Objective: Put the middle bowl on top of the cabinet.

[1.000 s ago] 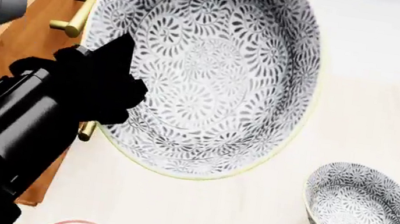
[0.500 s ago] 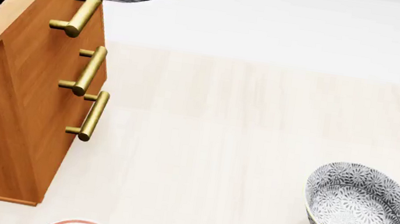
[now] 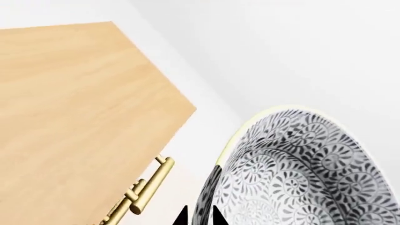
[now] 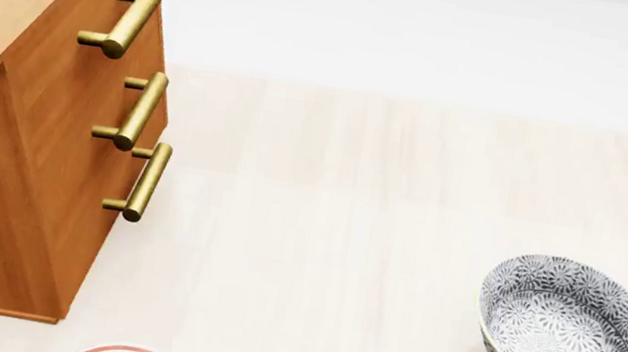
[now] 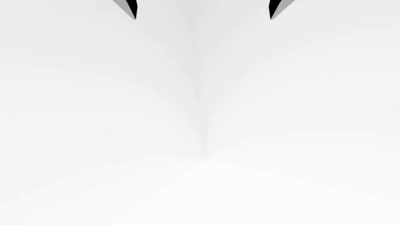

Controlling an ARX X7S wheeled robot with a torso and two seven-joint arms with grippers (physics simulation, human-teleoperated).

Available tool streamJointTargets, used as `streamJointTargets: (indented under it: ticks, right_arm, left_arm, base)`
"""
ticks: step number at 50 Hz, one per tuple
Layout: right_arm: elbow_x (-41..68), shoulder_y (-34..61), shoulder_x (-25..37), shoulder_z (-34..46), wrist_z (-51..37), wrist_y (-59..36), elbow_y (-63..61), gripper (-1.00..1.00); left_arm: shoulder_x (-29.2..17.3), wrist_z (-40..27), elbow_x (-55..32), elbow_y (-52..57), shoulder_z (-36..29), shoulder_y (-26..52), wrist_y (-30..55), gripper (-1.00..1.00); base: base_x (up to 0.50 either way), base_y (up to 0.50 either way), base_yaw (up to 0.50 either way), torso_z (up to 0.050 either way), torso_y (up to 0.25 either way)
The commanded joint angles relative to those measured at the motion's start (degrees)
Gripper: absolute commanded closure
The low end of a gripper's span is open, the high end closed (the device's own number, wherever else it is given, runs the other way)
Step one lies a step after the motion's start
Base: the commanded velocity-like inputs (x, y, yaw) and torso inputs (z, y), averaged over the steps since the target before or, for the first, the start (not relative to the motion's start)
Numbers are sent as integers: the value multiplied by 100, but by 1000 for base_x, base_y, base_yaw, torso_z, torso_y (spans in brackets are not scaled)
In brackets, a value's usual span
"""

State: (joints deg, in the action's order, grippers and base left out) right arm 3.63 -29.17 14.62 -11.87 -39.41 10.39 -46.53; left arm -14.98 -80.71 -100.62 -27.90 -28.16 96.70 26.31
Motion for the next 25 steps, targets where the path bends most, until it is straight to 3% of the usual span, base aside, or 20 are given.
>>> streamJointTargets:
  ticks: [1, 12, 25]
  right_arm:
    - [-10, -7, 15, 5, -29, 12, -4, -100]
    - [20, 31, 51, -1, -39, 28, 56, -100]
    - [11, 47, 74, 26, -55, 41, 88, -100]
  left_arm:
    - [-33, 610, 685, -1443, -461, 509, -130, 100]
    - [297, 1478, 1323, -3409, -894, 949, -432, 100]
    - [528, 1973, 1662, -4656, -1100, 1125, -839, 100]
  base:
    - [0, 0, 0, 0, 0]
    - [0, 0, 0, 0, 1]
    - [0, 0, 0, 0, 0]
